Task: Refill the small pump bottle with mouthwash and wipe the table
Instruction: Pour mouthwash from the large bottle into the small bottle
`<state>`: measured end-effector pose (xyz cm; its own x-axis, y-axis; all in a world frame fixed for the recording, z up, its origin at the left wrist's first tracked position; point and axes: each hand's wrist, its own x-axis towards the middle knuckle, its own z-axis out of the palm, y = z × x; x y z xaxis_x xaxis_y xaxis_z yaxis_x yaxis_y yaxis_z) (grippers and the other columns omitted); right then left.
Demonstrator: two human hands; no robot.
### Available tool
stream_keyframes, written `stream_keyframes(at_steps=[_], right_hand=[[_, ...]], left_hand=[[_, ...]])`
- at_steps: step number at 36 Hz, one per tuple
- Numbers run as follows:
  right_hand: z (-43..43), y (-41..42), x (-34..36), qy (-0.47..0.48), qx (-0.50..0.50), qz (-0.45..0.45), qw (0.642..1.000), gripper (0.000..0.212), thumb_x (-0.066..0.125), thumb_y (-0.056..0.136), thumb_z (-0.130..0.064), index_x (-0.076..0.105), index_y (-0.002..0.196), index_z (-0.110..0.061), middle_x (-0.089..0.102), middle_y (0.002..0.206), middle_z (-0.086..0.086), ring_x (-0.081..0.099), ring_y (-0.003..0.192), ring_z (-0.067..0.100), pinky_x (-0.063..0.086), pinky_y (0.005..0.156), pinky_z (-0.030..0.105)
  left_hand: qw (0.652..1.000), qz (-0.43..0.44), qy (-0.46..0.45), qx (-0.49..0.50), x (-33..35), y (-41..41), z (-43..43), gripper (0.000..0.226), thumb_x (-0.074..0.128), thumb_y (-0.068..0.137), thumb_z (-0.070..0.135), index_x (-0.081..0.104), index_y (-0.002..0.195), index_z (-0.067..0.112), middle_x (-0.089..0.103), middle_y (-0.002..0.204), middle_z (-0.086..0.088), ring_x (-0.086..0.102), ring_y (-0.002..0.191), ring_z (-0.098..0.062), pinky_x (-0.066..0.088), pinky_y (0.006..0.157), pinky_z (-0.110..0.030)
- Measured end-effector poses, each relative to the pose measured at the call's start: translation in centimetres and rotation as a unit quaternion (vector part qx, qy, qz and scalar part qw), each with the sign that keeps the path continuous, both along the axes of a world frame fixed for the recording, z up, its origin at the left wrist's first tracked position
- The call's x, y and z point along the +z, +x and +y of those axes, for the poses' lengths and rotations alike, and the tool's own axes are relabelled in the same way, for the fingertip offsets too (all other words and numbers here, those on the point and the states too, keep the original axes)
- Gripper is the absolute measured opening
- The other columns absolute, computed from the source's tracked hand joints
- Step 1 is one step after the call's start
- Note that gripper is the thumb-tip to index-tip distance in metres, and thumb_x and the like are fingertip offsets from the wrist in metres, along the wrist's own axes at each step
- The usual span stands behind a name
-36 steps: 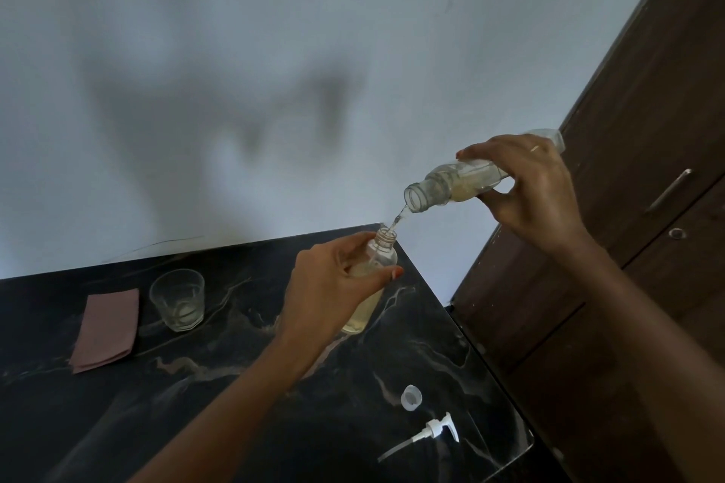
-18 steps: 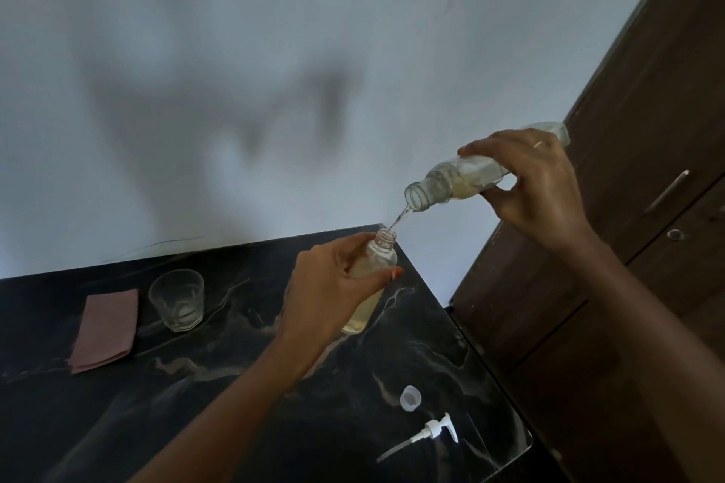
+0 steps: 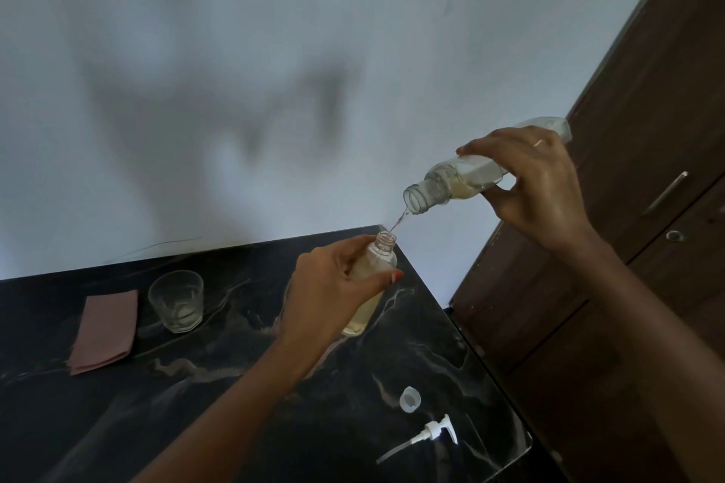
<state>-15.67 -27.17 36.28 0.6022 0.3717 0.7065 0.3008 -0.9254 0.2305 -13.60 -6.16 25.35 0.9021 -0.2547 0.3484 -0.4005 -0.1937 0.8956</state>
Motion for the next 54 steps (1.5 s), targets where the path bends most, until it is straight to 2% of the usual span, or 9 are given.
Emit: stream_keyframes(at_steps=[10,15,19,23,30,34,41,49,54], right_hand=[[0.13,-0.07,0.17,-0.016,0.003,-0.008,1.0,0.037,0.07,0.063,0.007,0.066,0.098,-0.005,0.07,0.094,0.012,0.064,0.093,0.034,0.043,0.082,0.046],[0.28,-0.06,0.24,-0.025,0.005,-0.013,1.0,0.037,0.07,0.064,0.007,0.067,0.098,-0.005,0.071,0.095,0.012,0.064,0.094,0.033,0.042,0.084,0.046],[0.38,-0.06,0.42,-0.035,0.007,-0.023,0.999,0.033,0.065,0.066,0.004,0.067,0.098,-0.005,0.071,0.095,0.011,0.064,0.094,0.032,0.036,0.084,0.039],[0.48,0.05,0.46,-0.047,0.01,-0.027,0.998,0.034,0.066,0.066,0.007,0.067,0.097,-0.005,0.071,0.095,0.011,0.065,0.093,0.032,0.033,0.084,0.037],[0.42,0.21,0.47,-0.056,0.021,-0.033,0.998,0.038,0.066,0.064,0.01,0.067,0.097,-0.007,0.071,0.095,0.008,0.064,0.093,0.029,0.035,0.083,0.038],[0.39,0.36,0.43,-0.059,0.033,-0.035,0.997,0.034,0.064,0.067,0.007,0.067,0.098,-0.007,0.071,0.096,0.007,0.057,0.098,0.022,0.035,0.083,0.038],[0.55,0.34,0.62,-0.084,0.047,-0.049,0.994,0.026,0.057,0.075,0.003,0.067,0.097,-0.006,0.071,0.097,0.007,0.057,0.098,0.022,0.035,0.082,0.038],[0.71,0.23,0.82,-0.099,0.05,-0.066,0.992,0.025,0.052,0.079,0.004,0.068,0.096,-0.006,0.072,0.096,0.005,0.059,0.097,0.022,0.035,0.081,0.037],[0.75,0.21,0.92,-0.115,0.061,-0.082,0.988,0.022,0.059,0.079,0.006,0.068,0.094,-0.006,0.072,0.094,0.004,0.065,0.092,0.024,0.037,0.079,0.036]], left_hand=[[1.0,0.013,-0.009,-0.001,0.01,-0.06,0.01,0.051,0.077,0.064,0.036,0.064,0.111,0.023,0.07,0.101,0.007,0.064,0.082,0.0,0.052,0.079,-0.019],[1.0,0.006,-0.004,0.0,0.0,0.0,-0.05,0.054,0.076,0.063,0.04,0.063,0.113,0.024,0.059,0.092,0.021,0.056,0.071,0.015,0.045,0.07,-0.006],[1.0,0.003,-0.001,-0.002,0.01,0.0,-0.09,0.054,0.076,0.063,0.04,0.063,0.113,0.024,0.059,0.093,0.021,0.056,0.071,0.016,0.046,0.066,-0.003],[1.0,0.008,-0.003,-0.008,0.0,0.0,-0.1,0.053,0.075,0.064,0.039,0.063,0.113,0.024,0.067,0.1,0.014,0.061,0.078,0.008,0.05,0.075,-0.01],[1.0,0.004,-0.007,-0.013,0.11,0.01,-0.16,0.049,0.077,0.064,0.036,0.065,0.109,0.024,0.061,0.09,0.022,0.057,0.072,0.021,0.043,0.067,0.002],[1.0,0.001,-0.002,-0.013,0.19,-0.06,-0.14,0.048,0.076,0.065,0.037,0.065,0.11,0.024,0.061,0.091,0.021,0.057,0.072,0.018,0.044,0.068,0.002],[1.0,-0.004,-0.002,-0.012,0.41,-0.1,-0.16,0.049,0.076,0.066,0.033,0.065,0.111,0.019,0.07,0.1,0.005,0.059,0.075,0.01,0.045,0.071,0.0],[1.0,0.001,-0.007,0.0,0.44,-0.26,-0.35,0.047,0.077,0.065,0.034,0.066,0.108,0.021,0.063,0.089,0.017,0.056,0.069,0.016,0.044,0.067,0.001],[1.0,-0.002,-0.007,-0.005,0.5,-0.38,-0.51,0.049,0.077,0.065,0.033,0.065,0.111,0.019,0.058,0.089,0.019,0.054,0.064,0.022,0.039,0.063,0.006]])
